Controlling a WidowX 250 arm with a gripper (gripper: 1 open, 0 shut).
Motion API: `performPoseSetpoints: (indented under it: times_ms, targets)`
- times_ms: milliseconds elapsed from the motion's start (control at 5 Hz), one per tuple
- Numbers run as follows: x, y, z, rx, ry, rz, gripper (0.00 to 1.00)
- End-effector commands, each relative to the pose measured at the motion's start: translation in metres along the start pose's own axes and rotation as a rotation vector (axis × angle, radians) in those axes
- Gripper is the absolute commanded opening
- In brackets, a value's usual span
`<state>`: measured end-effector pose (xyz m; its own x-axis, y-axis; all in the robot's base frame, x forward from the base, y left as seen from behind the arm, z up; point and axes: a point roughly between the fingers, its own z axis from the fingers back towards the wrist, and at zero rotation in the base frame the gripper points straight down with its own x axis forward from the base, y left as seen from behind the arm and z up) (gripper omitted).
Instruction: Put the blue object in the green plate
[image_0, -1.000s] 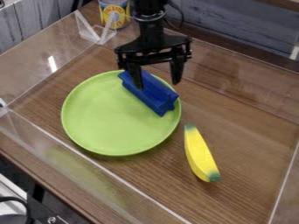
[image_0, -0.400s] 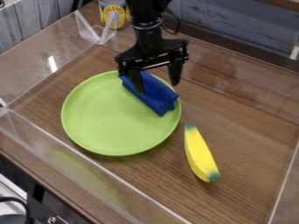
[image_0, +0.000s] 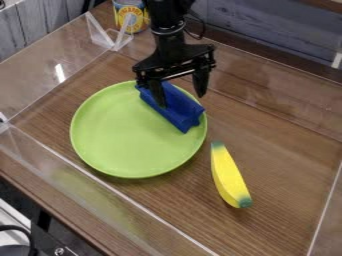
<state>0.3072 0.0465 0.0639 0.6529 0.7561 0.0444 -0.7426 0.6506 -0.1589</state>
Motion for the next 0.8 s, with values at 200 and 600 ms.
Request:
performPoseSetpoints:
  times_ms: [200, 600]
  targets:
    - [0.0059, -0.001, 0.0062, -0.032, -0.029, 0.023, 1.0]
    - [0.006, -0.0021, 0.009, -0.048, -0.036, 0.024, 1.0]
